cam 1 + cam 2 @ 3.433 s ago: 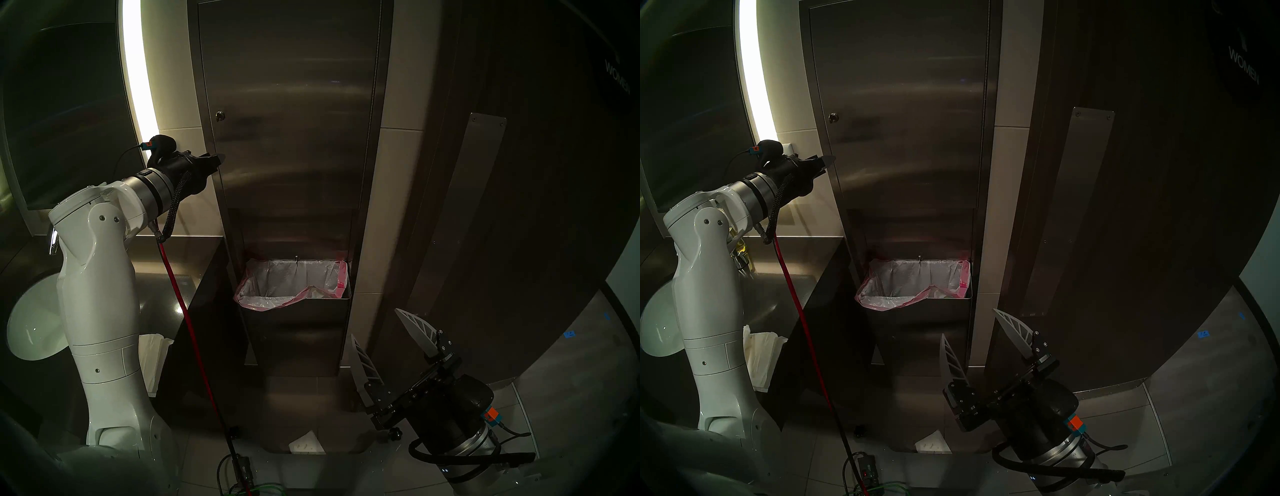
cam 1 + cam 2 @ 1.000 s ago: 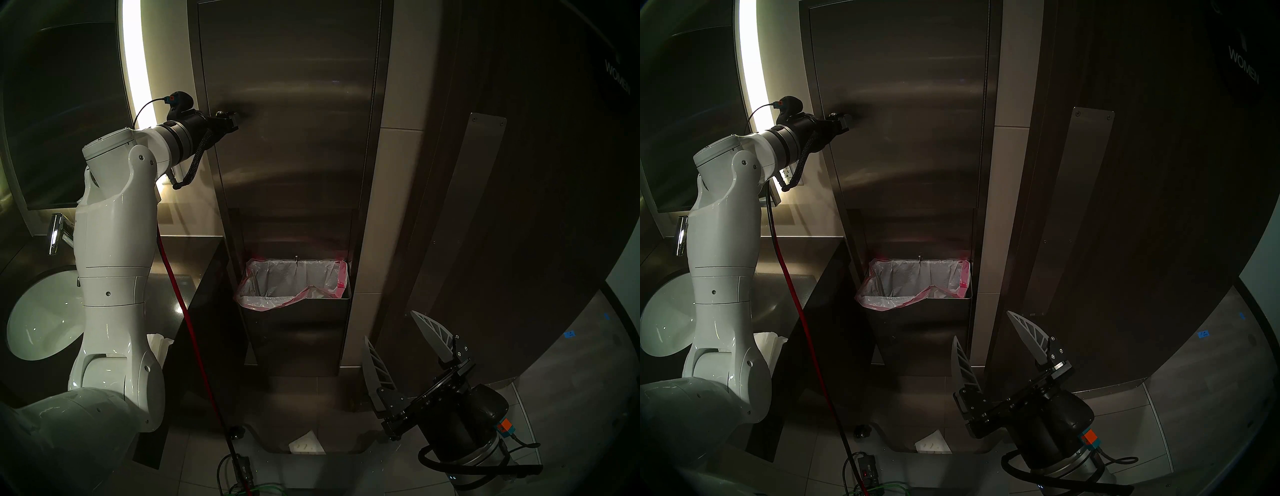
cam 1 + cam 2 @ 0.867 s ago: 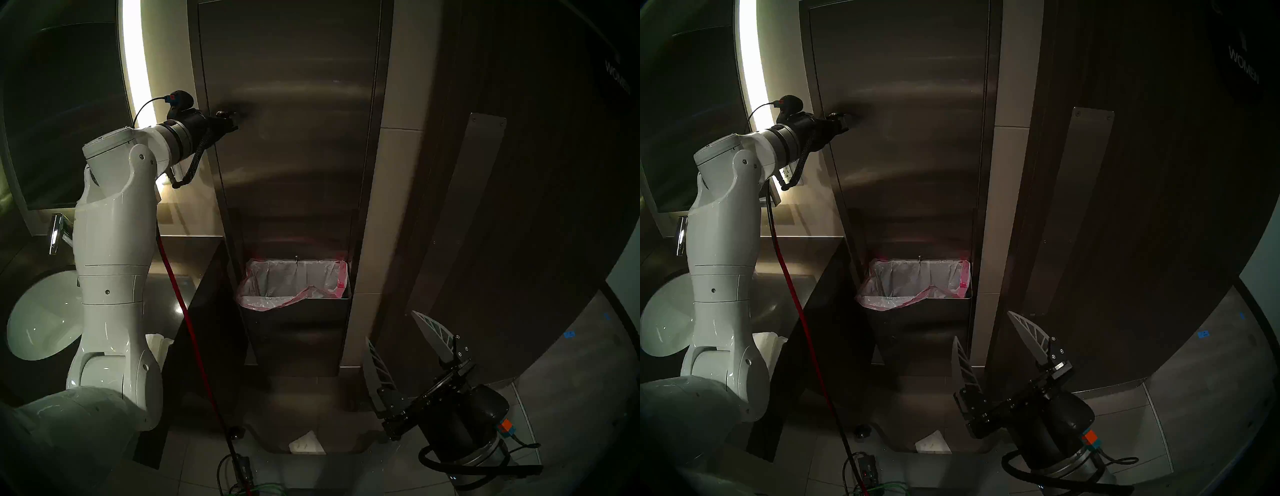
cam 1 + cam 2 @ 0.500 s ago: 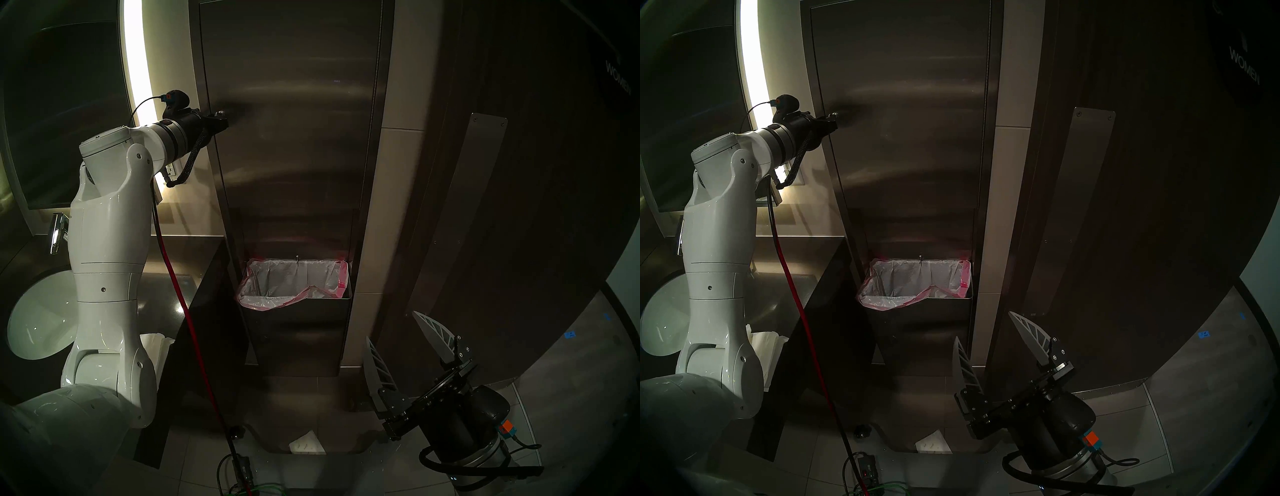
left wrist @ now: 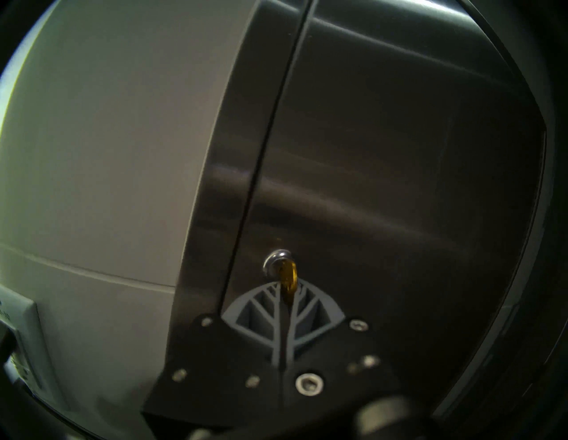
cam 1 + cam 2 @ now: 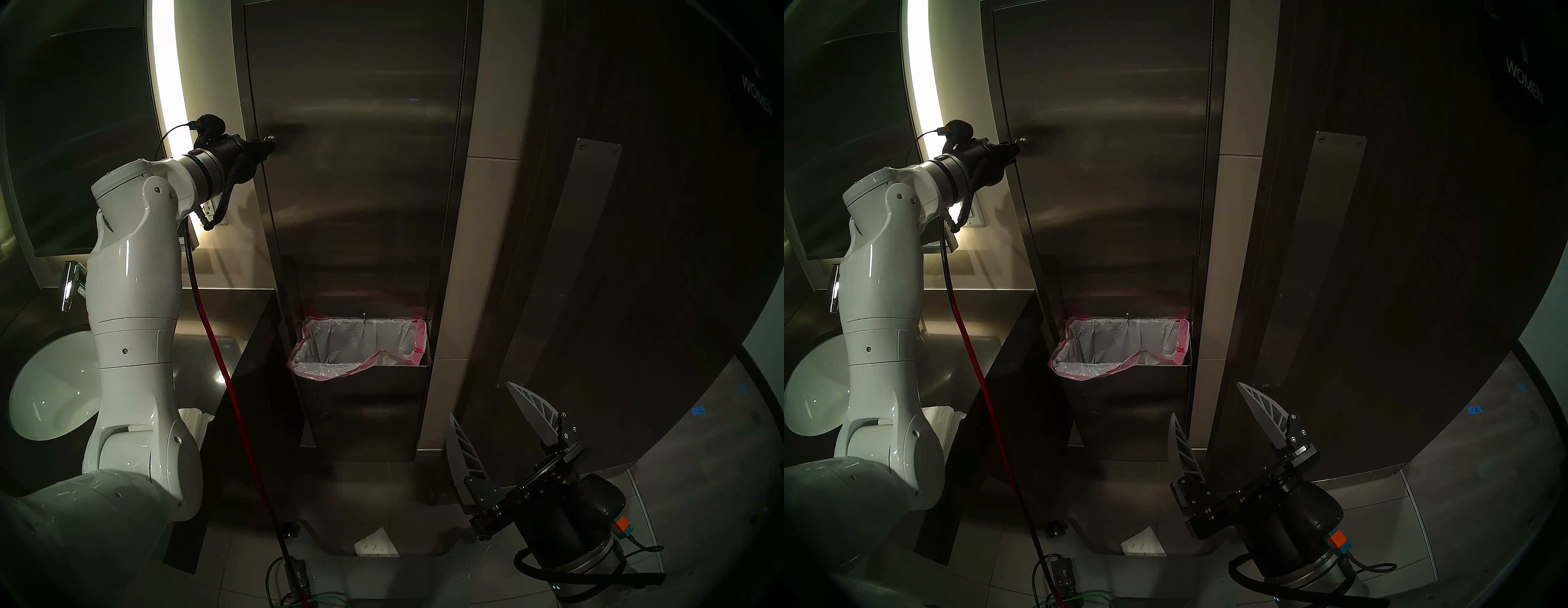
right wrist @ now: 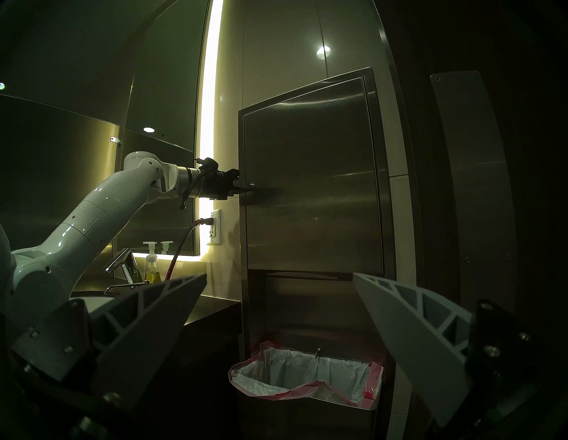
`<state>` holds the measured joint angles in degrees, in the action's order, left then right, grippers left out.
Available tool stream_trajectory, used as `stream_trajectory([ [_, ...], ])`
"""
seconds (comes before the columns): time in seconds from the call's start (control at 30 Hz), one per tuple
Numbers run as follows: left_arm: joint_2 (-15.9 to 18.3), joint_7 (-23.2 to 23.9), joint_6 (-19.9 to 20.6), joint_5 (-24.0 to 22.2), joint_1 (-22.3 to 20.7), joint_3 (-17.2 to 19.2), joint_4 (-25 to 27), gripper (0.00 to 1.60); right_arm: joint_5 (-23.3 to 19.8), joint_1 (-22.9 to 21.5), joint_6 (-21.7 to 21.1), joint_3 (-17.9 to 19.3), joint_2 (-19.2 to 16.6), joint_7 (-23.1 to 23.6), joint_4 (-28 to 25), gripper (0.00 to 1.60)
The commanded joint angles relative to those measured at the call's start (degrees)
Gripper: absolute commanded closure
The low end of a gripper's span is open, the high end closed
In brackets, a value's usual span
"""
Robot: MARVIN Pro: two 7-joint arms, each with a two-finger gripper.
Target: Twist key and close towel dispenser
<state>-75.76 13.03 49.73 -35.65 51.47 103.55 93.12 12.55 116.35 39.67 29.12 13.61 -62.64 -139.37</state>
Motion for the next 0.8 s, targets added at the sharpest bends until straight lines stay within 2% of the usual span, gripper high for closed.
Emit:
stream_trajectory([
  [0.0, -5.88, -0.62, 1.32, -6.56, -4.7, 6.0, -2.68, 1.6, 0.62, -0.03, -0.07, 0.04, 0.14, 0.16, -0.63, 0.0],
  [0.1, -7.26, -0.58, 1.84, -8.41, -4.97, 7.37, -3.39, 1.6, 0.56, -0.05, -0.06, 0.14, 0.0, 0.05, -0.63, 0.0],
  [0.17, -9.84, -0.52, 2.47, -11.73, -5.67, 9.62, -3.91, 1.6, 0.65, 0.16, -0.1, -0.04, 0.3, 0.17, -0.63, 0.0],
  [0.23, -10.09, -0.57, 2.71, -12.6, -5.82, 9.89, -4.08, 1.6, 0.53, 0.05, -0.07, 0.17, 0.0, -0.01, -0.63, 0.0],
  [0.3, -11.91, -0.92, 3.31, -14.19, -6.26, 10.56, -4.54, 1.6, 0.56, 0.13, -0.09, 0.12, 0.09, 0.01, -0.63, 0.0],
  [0.43, -15.35, -3.7, 3.57, -16.43, -7.31, 12.2, -5.24, 1.6, 0.57, 0.27, -0.12, 0.09, 0.17, -0.02, -0.63, 0.0],
  [0.7, -17.69, -7.88, 2.87, -18.2, -8.77, 14.88, -4.94, 1.6, 0.49, 0.3, -0.14, 0.23, 0.02, -0.16, -0.63, 0.0],
  [0.73, -18.01, -8.58, 2.78, -18.4, -10.1, 15.7, -5.42, 1.6, 0.57, 0.41, -0.16, 0.1, 0.23, -0.04, -0.63, 0.0],
  [0.77, -17.92, -8.86, 2.48, -18.87, -9.14, 15.95, -4.73, 1.6, 0.49, 0.33, -0.15, 0.25, 0.02, -0.16, -0.63, 0.0],
])
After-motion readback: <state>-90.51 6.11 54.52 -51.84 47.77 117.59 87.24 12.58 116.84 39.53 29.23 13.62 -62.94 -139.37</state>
